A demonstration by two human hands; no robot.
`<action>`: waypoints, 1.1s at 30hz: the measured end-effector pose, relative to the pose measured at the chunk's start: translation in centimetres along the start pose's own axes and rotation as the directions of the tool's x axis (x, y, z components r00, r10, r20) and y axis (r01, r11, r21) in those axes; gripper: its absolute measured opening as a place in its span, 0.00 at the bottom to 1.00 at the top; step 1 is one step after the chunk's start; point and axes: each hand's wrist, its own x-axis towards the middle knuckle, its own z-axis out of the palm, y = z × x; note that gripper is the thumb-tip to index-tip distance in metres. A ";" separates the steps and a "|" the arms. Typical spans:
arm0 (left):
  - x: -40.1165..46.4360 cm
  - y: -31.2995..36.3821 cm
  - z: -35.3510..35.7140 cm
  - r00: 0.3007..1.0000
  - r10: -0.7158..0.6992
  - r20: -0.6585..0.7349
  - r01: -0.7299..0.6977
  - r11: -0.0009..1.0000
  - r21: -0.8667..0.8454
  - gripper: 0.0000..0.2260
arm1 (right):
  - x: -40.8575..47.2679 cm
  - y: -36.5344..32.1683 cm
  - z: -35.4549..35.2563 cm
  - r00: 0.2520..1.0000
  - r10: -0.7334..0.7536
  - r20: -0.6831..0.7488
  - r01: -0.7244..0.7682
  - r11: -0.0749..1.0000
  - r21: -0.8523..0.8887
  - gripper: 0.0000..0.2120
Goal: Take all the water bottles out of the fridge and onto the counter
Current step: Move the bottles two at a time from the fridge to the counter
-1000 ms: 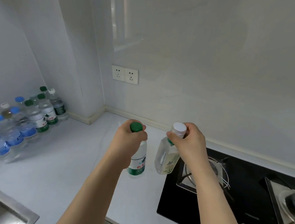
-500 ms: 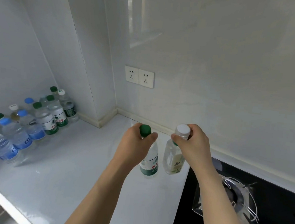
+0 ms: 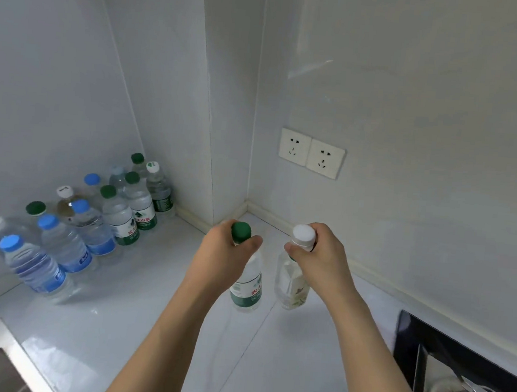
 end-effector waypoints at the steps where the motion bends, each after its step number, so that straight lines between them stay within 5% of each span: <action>1: 0.8 -0.6 -1.0 1.000 -0.007 -0.021 0.007 1.000 0.006 0.09 | 0.7 -0.5 1.3 1.000 -0.005 0.022 0.005 1.000 -0.008 0.13; 16: 12.8 -12.7 -12.3 0.967 -0.114 -0.228 0.133 0.989 0.071 0.07 | 10.7 -6.0 21.2 0.921 -0.061 0.386 0.103 0.991 -0.089 0.19; 33: 23.7 -19.0 -11.8 0.923 -0.039 -0.382 0.029 0.999 -0.033 0.05 | 21.2 -7.4 33.1 0.885 -0.164 0.435 0.191 0.982 -0.017 0.15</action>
